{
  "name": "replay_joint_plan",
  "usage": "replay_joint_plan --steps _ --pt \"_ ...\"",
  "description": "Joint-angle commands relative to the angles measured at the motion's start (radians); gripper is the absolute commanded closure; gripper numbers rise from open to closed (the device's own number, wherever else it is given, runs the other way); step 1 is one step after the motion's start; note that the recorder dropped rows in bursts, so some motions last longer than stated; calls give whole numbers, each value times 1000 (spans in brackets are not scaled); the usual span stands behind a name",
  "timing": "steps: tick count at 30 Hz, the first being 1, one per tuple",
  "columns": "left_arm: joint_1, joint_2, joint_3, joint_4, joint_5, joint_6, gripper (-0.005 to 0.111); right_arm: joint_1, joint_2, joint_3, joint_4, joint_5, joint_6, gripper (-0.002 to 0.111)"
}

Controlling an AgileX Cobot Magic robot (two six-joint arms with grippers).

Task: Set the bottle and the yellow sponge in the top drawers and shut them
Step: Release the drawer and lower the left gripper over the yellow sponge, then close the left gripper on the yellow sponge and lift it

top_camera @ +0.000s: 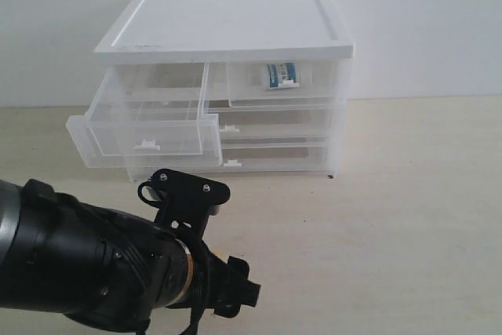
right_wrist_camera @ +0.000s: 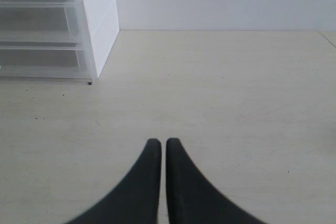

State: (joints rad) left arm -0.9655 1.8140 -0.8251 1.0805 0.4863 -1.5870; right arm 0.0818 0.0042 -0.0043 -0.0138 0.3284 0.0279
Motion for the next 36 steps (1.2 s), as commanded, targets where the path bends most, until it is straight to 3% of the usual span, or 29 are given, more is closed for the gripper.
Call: replay_joint_plan --steps 1,5,36 --pt "18 7 -7 8 -55 -25 24 -4 -4 4 2 -7 -4 107" --pt "18 7 -7 18 -93 -36 24 -4 -4 4 2 -7 -4 107" --pt "18 67 -36 53 -27 -40 28 -4 -4 4 2 -7 -4 107"
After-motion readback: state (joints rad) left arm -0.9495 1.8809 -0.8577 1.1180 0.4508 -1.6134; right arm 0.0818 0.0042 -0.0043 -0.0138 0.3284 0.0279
